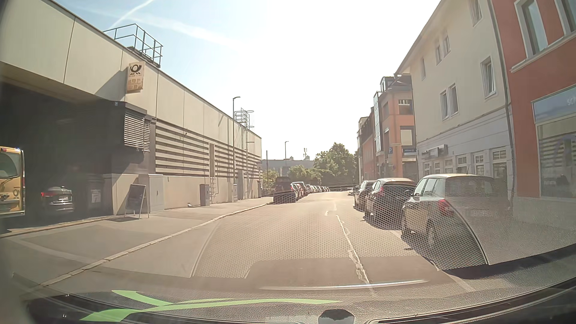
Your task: Follow the waypoints while adhering to traffic rules and regulations
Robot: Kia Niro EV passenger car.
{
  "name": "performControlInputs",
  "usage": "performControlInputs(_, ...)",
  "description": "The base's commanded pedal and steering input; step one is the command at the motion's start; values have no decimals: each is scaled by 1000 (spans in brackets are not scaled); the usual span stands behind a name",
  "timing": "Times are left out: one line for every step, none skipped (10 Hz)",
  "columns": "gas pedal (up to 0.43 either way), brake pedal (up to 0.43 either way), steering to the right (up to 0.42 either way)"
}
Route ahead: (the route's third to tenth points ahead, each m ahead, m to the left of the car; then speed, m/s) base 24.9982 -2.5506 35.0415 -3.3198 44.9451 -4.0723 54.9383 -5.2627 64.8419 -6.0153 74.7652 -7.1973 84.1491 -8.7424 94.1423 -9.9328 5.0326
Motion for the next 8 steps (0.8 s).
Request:
performControlInputs(0,0,7)
performControlInputs(0,0,8)
performControlInputs(0,0,8)
performControlInputs(0,0,8)
performControlInputs(0,0,9)
performControlInputs(0,0,9)
performControlInputs(0,0,10)
performControlInputs(0,0,11)
